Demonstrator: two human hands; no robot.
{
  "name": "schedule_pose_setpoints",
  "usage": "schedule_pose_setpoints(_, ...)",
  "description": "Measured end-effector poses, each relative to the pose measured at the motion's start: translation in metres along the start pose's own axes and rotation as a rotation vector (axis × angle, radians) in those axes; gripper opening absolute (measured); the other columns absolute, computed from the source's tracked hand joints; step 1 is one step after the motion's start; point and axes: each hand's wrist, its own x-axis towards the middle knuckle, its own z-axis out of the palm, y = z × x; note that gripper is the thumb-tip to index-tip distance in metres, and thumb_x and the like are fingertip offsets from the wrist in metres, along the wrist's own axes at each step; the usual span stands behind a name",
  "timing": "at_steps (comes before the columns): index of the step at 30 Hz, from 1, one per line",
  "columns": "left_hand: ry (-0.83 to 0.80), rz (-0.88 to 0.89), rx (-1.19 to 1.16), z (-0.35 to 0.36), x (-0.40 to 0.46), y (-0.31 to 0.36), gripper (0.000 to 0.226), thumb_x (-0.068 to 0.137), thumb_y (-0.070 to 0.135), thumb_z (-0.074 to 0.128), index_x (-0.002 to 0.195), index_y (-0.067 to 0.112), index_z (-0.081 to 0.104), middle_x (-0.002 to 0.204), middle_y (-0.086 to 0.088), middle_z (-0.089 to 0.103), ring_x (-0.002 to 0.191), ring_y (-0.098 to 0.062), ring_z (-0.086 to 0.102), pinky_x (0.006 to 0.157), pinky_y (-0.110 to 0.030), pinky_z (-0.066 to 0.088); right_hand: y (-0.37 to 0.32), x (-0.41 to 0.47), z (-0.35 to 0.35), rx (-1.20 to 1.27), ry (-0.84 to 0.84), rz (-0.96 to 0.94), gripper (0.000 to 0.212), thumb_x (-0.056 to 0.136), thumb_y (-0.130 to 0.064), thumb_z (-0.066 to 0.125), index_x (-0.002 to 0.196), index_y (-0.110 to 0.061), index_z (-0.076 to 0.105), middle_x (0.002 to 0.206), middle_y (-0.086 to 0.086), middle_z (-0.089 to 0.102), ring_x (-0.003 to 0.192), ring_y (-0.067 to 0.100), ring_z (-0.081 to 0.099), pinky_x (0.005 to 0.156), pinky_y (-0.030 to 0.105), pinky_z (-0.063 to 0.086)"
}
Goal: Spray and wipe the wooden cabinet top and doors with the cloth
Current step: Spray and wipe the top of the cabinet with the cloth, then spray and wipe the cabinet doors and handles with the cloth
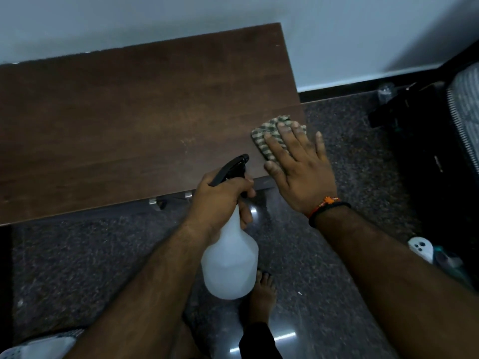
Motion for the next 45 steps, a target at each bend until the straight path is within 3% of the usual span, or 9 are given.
schedule_pose_setpoints(8, -0.019, 0.008, 0.012, 0.008, 0.0, -0.001, 0.007, 0.094, 0.007, 0.062, 0.093, 0.003, 0.068, 0.076, -0.013, 0.068, 0.037, -0.027, 0.051, 0.05, -0.037, 0.044, -0.031, -0.011, 0.019, 0.185, 0.189, 0.408, 0.055, 0.105, -0.039, 0.041, 0.154, -0.014, 0.035, 0.163, 0.018, 0.021, 0.15, 0.041, 0.013, 0.122, 0.055, 0.018)
schedule_pose_setpoints(12, -0.004, 0.012, -0.005, -0.01, -0.005, -0.005, 0.015, 0.094, 0.007, 0.062, 0.103, -0.004, 0.067, 0.078, -0.013, 0.068, 0.037, -0.027, 0.052, 0.053, -0.04, 0.045, -0.043, -0.011, 0.022, 0.178, 0.19, 0.456, 0.056, 0.106, -0.039, 0.036, 0.155, -0.014, 0.033, 0.165, 0.015, 0.019, 0.152, 0.039, 0.009, 0.122, 0.055, 0.011)
schedule_pose_setpoints(18, -0.016, 0.056, -0.015, -0.044, -0.022, -0.022, 0.007, 0.093, 0.006, 0.062, 0.094, 0.0, 0.067, 0.077, -0.015, 0.067, 0.039, -0.028, 0.051, 0.044, -0.033, 0.047, -0.058, -0.012, 0.028, 0.126, 0.206, 0.379, 0.053, 0.104, -0.038, 0.031, 0.149, -0.013, 0.043, 0.16, 0.014, 0.033, 0.148, 0.04, 0.021, 0.121, 0.057, 0.01)
schedule_pose_setpoints(30, 0.071, 0.209, -0.07, -0.158, -0.061, -0.109, 0.008, 0.092, 0.004, 0.061, 0.087, 0.007, 0.066, 0.077, -0.014, 0.066, 0.039, -0.028, 0.052, 0.043, -0.032, 0.046, -0.196, -0.01, 0.073, 0.203, 0.325, 0.085, 0.046, 0.105, -0.029, 0.04, 0.148, -0.013, 0.046, 0.158, 0.013, 0.037, 0.149, 0.04, 0.022, 0.121, 0.058, 0.011)
schedule_pose_setpoints(39, 0.186, 0.384, -0.071, -0.196, -0.025, -0.156, 0.008, 0.091, 0.01, 0.062, 0.085, 0.012, 0.067, 0.077, -0.011, 0.068, 0.041, -0.03, 0.055, 0.047, -0.035, 0.045, -0.228, -0.01, 0.113, 0.344, 0.582, -0.058, 0.043, 0.108, -0.024, 0.041, 0.148, -0.011, 0.047, 0.158, 0.016, 0.035, 0.149, 0.043, 0.016, 0.122, 0.052, 0.003)
schedule_pose_setpoints(45, 0.212, 0.522, -0.083, -0.196, 0.004, -0.185, 0.009, 0.079, 0.021, 0.064, 0.08, 0.013, 0.067, 0.076, -0.013, 0.069, 0.039, -0.03, 0.056, 0.045, -0.035, 0.046, -0.23, -0.002, 0.137, 0.426, 0.753, -0.171, 0.04, 0.107, -0.016, 0.043, 0.144, -0.003, 0.049, 0.155, 0.025, 0.036, 0.146, 0.051, 0.018, 0.122, 0.059, 0.007)
